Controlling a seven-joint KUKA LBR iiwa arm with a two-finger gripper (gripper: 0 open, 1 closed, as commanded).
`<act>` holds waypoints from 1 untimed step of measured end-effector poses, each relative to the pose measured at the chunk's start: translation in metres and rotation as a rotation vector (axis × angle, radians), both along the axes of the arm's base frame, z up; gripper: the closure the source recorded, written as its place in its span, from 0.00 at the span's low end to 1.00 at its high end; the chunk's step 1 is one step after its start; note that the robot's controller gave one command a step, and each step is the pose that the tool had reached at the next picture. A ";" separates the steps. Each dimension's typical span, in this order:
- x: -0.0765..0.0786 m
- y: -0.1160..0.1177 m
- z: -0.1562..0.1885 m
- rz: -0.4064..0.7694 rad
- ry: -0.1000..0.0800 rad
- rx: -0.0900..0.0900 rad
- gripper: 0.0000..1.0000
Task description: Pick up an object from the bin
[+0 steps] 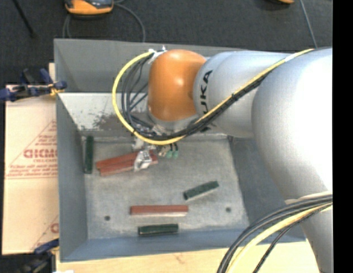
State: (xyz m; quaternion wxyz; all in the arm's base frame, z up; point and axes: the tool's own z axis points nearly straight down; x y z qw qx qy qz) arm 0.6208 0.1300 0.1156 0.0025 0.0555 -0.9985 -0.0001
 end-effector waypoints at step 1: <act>0.002 0.000 0.018 -0.001 -0.008 0.002 1.00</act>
Offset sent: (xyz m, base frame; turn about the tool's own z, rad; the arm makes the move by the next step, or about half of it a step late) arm 0.0001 0.0001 0.0592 0.0000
